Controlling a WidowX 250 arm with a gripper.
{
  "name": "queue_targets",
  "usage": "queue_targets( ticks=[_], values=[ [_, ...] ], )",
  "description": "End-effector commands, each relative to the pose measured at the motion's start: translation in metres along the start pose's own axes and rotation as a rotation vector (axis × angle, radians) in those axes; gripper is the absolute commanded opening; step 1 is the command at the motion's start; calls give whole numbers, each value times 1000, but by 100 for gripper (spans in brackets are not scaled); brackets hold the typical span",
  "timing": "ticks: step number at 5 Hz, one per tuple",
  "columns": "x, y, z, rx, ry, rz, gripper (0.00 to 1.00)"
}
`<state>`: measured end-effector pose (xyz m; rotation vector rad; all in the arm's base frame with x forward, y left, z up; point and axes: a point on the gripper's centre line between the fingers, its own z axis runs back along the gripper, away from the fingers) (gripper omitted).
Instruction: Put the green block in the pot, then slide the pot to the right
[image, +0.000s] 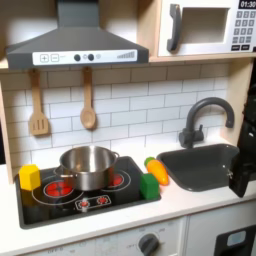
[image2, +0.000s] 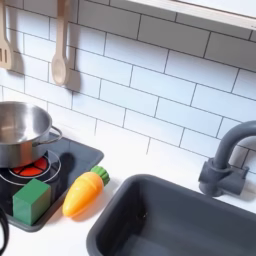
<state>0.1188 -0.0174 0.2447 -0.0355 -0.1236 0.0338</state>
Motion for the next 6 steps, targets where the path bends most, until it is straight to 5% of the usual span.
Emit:
queue_targets(
  ticks=[1, 6],
  values=[
    [0, 0, 0, 0, 0, 0, 100],
    [73, 21, -15, 40, -4, 65, 100]
  ],
)
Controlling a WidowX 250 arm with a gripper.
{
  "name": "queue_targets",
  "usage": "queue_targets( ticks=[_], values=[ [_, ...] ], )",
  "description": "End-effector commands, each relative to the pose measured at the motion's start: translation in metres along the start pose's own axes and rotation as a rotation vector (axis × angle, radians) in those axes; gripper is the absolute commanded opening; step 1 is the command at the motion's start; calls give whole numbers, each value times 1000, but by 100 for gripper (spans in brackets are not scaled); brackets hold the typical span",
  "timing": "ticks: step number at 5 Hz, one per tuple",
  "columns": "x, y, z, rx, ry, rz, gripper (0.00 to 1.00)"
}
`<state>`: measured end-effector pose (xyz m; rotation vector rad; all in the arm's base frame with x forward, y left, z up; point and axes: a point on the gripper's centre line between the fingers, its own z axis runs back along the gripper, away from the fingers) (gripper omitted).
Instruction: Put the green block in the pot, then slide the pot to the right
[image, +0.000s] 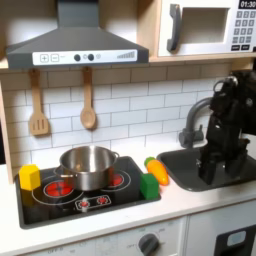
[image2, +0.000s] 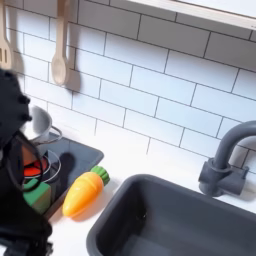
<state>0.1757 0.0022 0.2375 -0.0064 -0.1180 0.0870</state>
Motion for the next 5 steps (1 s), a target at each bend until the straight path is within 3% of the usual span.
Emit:
queue_targets(
  ticks=[1, 5],
  values=[
    [33, 4, -5, 15, -11, 27, 100],
    [87, 32, -22, 63, -22, 71, 100]
  ],
)
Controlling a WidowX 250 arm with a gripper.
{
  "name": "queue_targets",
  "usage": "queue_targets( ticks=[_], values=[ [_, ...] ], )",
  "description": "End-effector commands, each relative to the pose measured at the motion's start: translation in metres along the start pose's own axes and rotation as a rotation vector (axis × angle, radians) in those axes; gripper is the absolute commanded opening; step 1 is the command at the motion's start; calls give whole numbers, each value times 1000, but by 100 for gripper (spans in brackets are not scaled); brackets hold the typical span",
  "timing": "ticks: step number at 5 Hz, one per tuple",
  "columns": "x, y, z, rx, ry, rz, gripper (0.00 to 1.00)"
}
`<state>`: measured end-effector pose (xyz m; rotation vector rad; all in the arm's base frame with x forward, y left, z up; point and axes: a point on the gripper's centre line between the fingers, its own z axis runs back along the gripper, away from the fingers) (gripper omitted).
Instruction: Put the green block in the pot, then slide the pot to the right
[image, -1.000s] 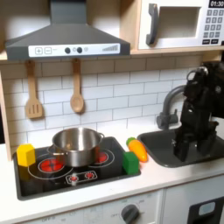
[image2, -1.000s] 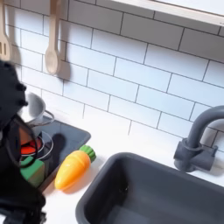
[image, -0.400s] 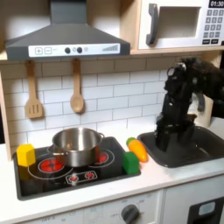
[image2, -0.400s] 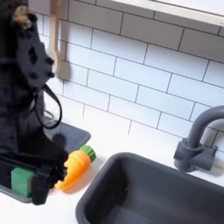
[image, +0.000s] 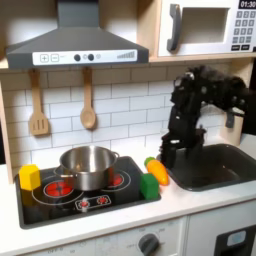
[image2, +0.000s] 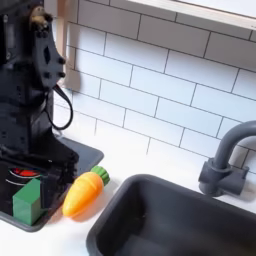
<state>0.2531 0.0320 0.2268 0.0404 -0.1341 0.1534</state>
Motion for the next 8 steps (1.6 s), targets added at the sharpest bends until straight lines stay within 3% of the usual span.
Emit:
queue_targets(
  ticks=[1, 5, 6, 8],
  values=[
    [19, 14, -5, 19, -10, 8, 100],
    [37, 22, -36, 24, 39, -32, 100],
    [39, 20, -45, 10, 61, -38, 100],
    [43, 20, -61, 29, 96, -47, 100]
  ],
)
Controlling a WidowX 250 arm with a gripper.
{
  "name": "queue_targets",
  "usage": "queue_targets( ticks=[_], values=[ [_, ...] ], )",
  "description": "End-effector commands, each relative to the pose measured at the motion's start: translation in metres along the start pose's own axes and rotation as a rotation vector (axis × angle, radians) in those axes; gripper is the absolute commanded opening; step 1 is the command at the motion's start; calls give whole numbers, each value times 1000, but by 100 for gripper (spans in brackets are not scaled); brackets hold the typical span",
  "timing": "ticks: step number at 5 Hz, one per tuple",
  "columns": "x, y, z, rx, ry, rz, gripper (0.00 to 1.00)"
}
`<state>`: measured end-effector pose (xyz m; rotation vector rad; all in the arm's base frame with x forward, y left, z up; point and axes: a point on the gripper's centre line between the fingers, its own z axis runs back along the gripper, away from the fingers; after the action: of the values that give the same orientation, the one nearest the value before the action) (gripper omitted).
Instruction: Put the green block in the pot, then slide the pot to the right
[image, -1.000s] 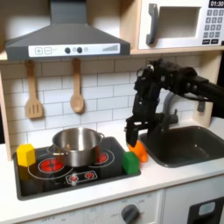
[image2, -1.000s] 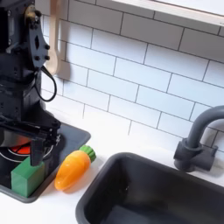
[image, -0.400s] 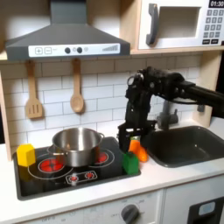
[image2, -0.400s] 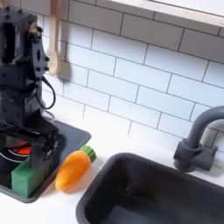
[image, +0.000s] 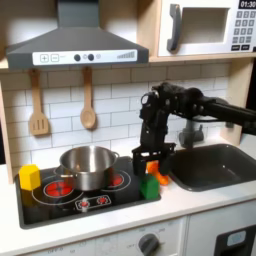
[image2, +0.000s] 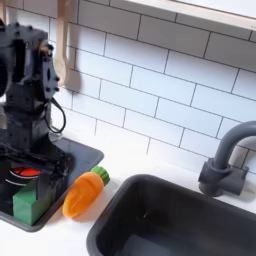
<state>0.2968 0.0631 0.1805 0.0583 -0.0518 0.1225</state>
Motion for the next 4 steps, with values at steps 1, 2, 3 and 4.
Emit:
queue_targets(
  ticks=[1, 2, 3, 4],
  values=[
    [6, -3, -14, 0, 28, -12, 100],
    [9, -1, -20, -1, 43, -9, 100],
    [9, -2, -27, -3, 61, -29, 100],
    [8, -3, -32, -4, 74, -46, 100]
  ],
)
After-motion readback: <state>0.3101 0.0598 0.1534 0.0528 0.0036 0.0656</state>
